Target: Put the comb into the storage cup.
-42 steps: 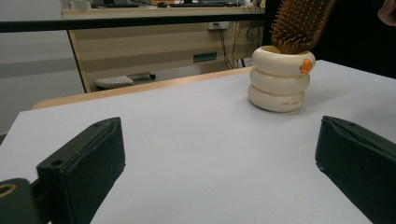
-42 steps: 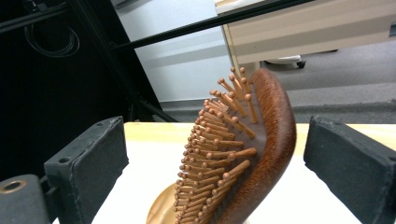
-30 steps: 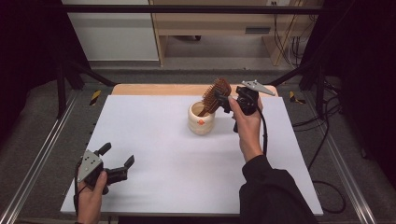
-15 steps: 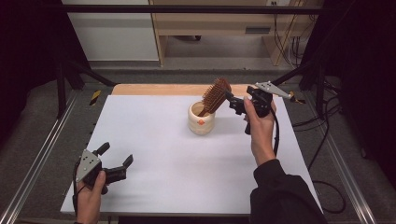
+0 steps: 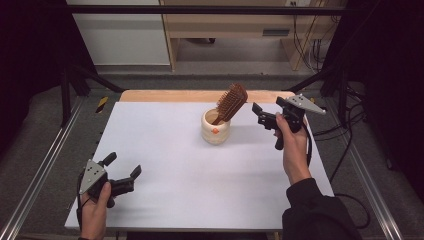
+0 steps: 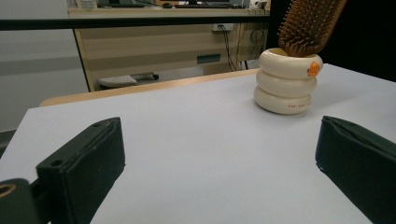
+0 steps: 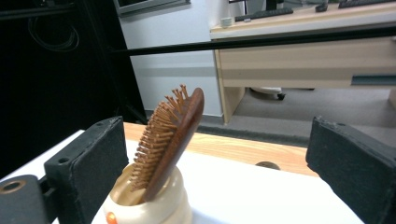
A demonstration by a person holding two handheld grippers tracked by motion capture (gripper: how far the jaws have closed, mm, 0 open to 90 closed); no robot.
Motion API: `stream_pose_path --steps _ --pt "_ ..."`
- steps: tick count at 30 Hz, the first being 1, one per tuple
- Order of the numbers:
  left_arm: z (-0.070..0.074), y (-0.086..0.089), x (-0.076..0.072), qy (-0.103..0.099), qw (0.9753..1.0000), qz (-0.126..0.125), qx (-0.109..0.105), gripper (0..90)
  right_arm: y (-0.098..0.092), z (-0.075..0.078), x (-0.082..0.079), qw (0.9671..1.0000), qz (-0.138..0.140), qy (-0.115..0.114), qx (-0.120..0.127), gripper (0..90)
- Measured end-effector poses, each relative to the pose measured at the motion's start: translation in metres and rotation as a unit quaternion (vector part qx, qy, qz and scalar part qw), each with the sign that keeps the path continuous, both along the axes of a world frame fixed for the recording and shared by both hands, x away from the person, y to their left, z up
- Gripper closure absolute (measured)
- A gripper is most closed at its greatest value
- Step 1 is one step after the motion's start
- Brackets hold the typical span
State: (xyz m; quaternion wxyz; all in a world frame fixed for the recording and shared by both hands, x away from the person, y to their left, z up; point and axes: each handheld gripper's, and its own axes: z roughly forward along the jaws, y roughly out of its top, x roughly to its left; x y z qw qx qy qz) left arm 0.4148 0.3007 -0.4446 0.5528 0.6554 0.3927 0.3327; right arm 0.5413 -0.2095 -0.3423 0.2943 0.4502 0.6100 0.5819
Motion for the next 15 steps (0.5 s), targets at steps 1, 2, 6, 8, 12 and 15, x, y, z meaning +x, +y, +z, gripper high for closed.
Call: stream_pose_path --steps 1,2,6,8,12,15 --pt "0.000 0.000 0.000 0.000 1.0000 0.000 0.000 1.3 -0.001 -0.001 -0.001 1.0000 -0.001 -0.004 -0.003 4.7" --pt "0.000 0.000 0.000 0.000 1.0000 0.000 -0.001 1.3 -0.002 -0.002 -0.003 0.9999 -0.002 -0.009 -0.006 4.3" --pt "0.001 0.001 0.000 -0.002 1.0000 0.001 -0.003 1.3 -0.005 -0.008 -0.011 0.9996 0.002 -0.021 -0.016 4.0" --pt "0.001 0.002 0.000 -0.002 1.0000 0.002 -0.003 1.3 -0.007 -0.010 -0.015 0.9996 0.005 -0.023 -0.014 4.2" --pt "0.000 0.003 0.001 -0.001 1.0000 0.006 -0.002 1.3 -0.014 -0.013 -0.025 0.9993 0.005 -0.028 -0.025 4.3" --pt "0.001 0.004 0.000 -0.003 1.0000 0.005 -0.003 1.3 -0.022 -0.015 -0.033 0.9992 -0.002 -0.033 -0.025 3.8"
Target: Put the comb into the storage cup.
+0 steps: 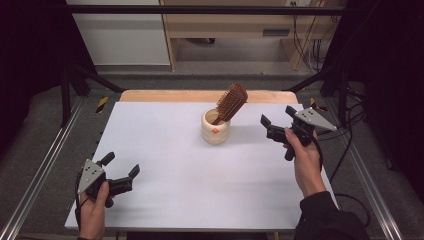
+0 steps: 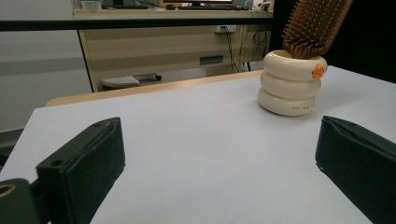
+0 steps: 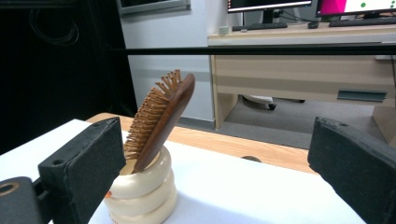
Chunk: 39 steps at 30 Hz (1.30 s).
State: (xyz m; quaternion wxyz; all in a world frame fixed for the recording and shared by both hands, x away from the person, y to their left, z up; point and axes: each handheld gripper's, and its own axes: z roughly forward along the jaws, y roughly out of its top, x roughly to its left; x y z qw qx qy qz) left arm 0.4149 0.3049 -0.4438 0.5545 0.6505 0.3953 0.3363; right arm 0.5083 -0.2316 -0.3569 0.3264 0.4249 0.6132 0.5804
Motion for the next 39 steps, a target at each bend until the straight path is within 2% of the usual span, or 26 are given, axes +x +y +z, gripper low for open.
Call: stream_pose_path --steps 6,14,17,26,30,39 --pt "0.000 0.001 0.000 0.000 1.0000 0.001 0.000 1.3 -0.014 -0.004 -0.012 0.9999 -0.009 -0.003 0.002 3.9" --pt "0.000 0.004 0.000 0.001 1.0000 0.006 -0.005 1.3 -0.030 -0.013 -0.028 0.9998 -0.017 -0.001 -0.010 3.7" --pt "0.000 0.004 0.000 0.001 1.0000 0.006 -0.004 1.3 -0.034 -0.017 -0.033 0.9998 -0.013 -0.010 -0.010 3.3" --pt "0.000 0.005 0.001 0.002 1.0000 0.006 -0.005 1.3 -0.043 -0.026 -0.045 0.9998 -0.016 -0.009 -0.008 3.2" --pt "0.000 0.004 0.000 0.002 1.0000 0.007 -0.005 1.3 -0.048 -0.030 -0.051 0.9998 -0.014 -0.016 -0.006 2.6" --pt "0.000 0.006 0.000 0.003 0.9999 0.009 -0.006 1.3 -0.055 -0.040 -0.061 0.9997 -0.019 -0.010 -0.009 2.6"
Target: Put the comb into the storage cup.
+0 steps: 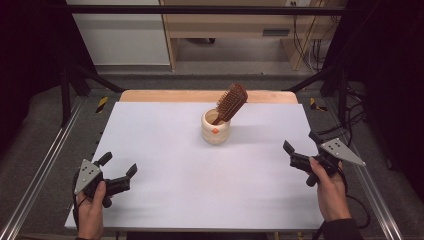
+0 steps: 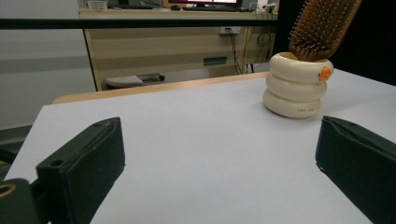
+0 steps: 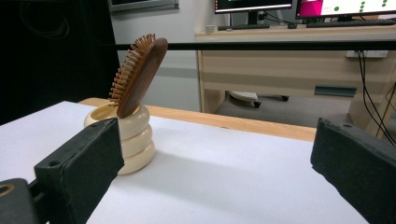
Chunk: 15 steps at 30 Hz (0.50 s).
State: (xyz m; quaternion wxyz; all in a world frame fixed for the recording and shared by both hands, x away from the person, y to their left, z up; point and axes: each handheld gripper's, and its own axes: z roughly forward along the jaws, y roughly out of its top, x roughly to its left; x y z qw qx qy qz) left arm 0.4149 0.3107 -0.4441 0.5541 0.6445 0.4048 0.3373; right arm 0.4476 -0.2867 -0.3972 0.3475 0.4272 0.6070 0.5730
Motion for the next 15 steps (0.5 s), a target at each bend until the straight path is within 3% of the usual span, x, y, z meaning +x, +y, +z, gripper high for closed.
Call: stream_pose_path --steps 15 --pt "0.000 0.001 0.000 0.000 1.0000 0.000 -0.003 1.3 0.001 -0.019 -0.013 0.9997 0.010 0.013 -0.017 3.0"
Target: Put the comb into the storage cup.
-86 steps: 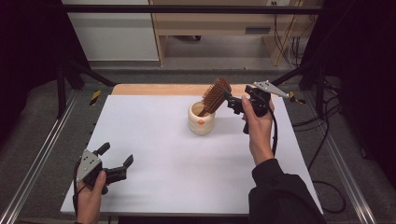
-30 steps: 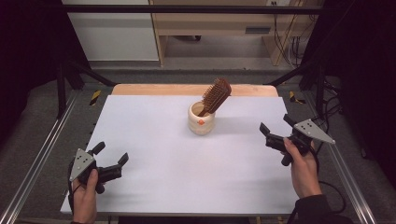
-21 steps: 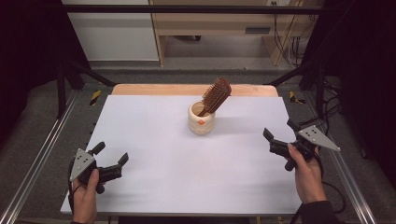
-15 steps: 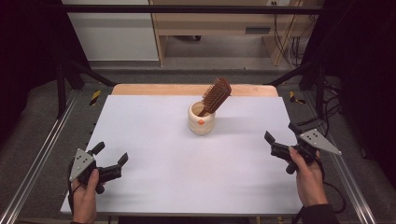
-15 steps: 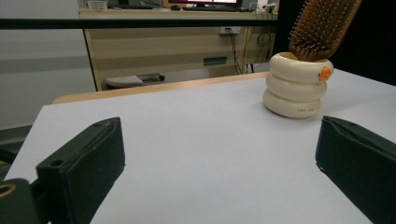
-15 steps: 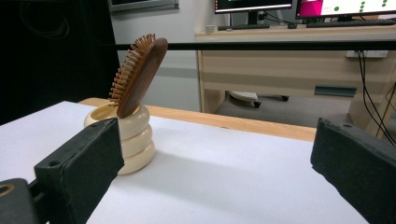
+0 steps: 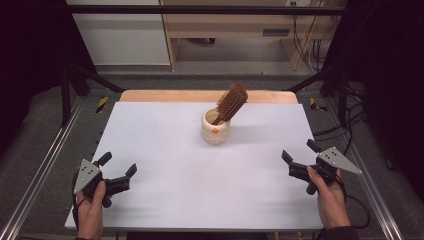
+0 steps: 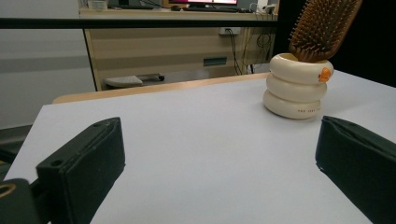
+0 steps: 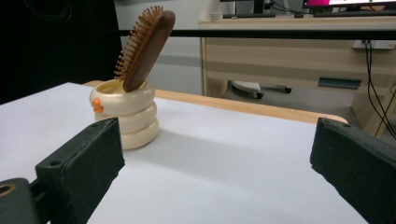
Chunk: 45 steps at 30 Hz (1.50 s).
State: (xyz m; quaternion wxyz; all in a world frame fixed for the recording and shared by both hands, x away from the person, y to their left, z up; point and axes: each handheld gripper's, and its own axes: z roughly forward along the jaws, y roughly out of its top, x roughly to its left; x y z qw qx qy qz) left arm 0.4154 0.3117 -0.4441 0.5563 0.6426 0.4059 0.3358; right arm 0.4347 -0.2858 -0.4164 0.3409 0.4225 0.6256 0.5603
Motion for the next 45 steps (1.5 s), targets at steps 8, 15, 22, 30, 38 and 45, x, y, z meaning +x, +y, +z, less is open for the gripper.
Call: stream_pose_path --steps 8,15,22,30,38,45 --pt "0.001 0.002 -0.003 0.001 1.0000 0.001 -0.007 1.3 0.003 -0.007 -0.006 0.9999 0.012 0.005 -0.003 2.9" --pt "0.004 0.005 -0.009 -0.003 0.9999 0.001 -0.013 1.3 0.003 -0.010 -0.012 0.9998 0.021 -0.001 -0.001 2.9" --pt "0.004 0.006 -0.010 -0.001 0.9999 -0.006 -0.010 1.5 0.006 -0.018 -0.016 0.9996 0.030 -0.001 -0.002 2.8" --pt "0.004 0.005 -0.010 -0.001 0.9998 -0.015 -0.012 1.5 0.008 -0.028 -0.018 0.9993 0.036 0.002 0.000 2.8" --pt "0.003 0.003 -0.009 0.000 0.9998 -0.019 -0.008 1.6 0.013 -0.039 -0.019 0.9987 0.049 0.010 -0.001 2.9" --pt "0.002 0.003 -0.008 -0.001 0.9997 -0.021 -0.009 1.6 0.022 -0.046 -0.018 0.9978 0.063 0.020 -0.004 3.1"
